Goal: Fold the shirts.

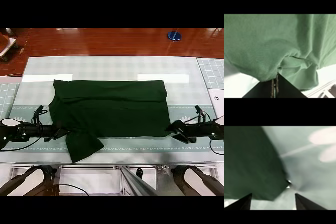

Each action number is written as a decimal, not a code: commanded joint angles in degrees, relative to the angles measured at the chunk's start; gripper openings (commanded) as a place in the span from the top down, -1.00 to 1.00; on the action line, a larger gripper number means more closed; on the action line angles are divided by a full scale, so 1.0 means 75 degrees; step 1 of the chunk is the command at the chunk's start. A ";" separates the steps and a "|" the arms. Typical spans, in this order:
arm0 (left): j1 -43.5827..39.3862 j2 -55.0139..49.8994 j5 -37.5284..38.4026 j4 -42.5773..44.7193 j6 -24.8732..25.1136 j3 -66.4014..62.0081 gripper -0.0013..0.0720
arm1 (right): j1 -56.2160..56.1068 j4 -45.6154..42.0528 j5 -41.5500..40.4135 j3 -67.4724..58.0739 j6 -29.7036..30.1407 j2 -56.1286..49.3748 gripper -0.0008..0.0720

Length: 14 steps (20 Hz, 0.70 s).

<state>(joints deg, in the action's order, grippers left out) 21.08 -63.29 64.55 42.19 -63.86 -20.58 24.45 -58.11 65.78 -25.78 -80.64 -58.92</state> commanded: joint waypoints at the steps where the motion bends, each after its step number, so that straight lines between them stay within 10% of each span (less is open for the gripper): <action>1: -0.0006 0.0006 -0.0015 -0.0125 -0.0003 -0.0023 0.91 | -0.0446 0.0548 -0.0667 -0.0286 0.0277 -0.0682 -0.70; 3: -0.0006 0.0006 -0.0023 -0.0122 0.0038 -0.0073 0.91 | -0.0752 0.0647 -0.0667 -0.0551 0.0294 -0.1046 -0.56; 6: -0.0003 0.0006 0.0006 0.0122 0.0163 -0.0093 0.91 | -0.1227 0.0673 -0.0405 -0.0930 0.0650 -0.1416 0.87; 14: -0.0015 -0.0041 0.0449 -0.0370 -0.0003 -0.2652 0.91 | -0.1236 0.0379 0.0498 -0.3360 0.0659 -0.1343 0.88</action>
<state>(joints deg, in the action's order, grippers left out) 21.06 -62.76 67.64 40.29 -62.76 -33.12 15.42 -55.53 68.01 -44.53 -75.22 -68.38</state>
